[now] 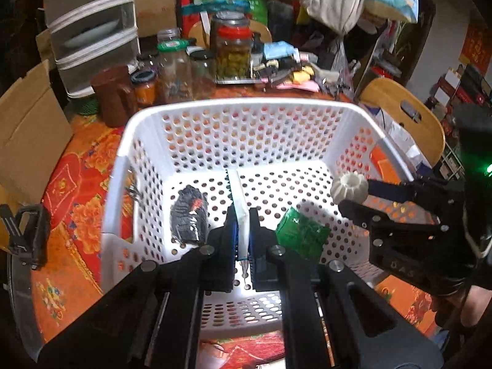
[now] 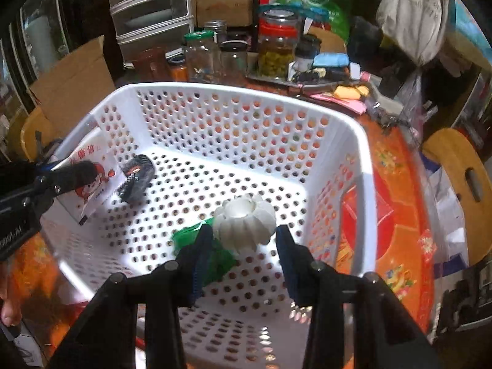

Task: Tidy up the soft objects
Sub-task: 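Carry the packet and ribbed cup over the basket with both tools, then open both tools to release the items into the basket, then grasp the rolled pink-white towel with the left tool while the right tool grasps the clear cup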

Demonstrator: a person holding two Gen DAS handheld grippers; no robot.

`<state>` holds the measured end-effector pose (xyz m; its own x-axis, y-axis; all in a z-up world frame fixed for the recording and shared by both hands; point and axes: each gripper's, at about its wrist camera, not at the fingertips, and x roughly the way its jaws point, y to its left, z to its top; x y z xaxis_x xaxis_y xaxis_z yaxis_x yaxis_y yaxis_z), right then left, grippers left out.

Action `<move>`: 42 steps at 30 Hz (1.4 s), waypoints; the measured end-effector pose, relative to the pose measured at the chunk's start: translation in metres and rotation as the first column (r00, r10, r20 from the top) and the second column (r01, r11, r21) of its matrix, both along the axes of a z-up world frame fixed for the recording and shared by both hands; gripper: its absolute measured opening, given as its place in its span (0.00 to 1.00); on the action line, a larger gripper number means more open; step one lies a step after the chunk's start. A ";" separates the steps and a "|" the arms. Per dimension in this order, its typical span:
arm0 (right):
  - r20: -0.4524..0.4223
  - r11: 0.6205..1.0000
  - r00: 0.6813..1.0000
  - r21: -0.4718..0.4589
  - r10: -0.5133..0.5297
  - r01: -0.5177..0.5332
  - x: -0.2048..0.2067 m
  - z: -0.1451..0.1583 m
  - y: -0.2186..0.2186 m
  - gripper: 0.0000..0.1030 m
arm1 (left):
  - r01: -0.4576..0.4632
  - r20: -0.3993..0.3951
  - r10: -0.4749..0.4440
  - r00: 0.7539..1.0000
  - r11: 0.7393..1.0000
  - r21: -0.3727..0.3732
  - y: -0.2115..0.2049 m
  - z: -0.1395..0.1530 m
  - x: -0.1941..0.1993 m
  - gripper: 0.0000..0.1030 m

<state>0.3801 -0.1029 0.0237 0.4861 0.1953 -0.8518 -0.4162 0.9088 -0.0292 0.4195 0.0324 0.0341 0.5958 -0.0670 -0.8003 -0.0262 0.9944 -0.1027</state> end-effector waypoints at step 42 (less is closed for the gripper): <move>0.237 0.974 0.971 0.217 0.012 -0.065 -0.122 0.056 -0.057 1.00 | 0.035 0.270 -0.069 0.961 0.991 0.131 -0.001 0.074 -0.197 1.00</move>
<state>0.2583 -0.1602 0.0798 0.6541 0.3889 -0.6487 -0.4568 0.8867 0.0710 0.2227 0.0317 0.1077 0.7909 -0.0148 -0.6118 0.0377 0.9990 0.0247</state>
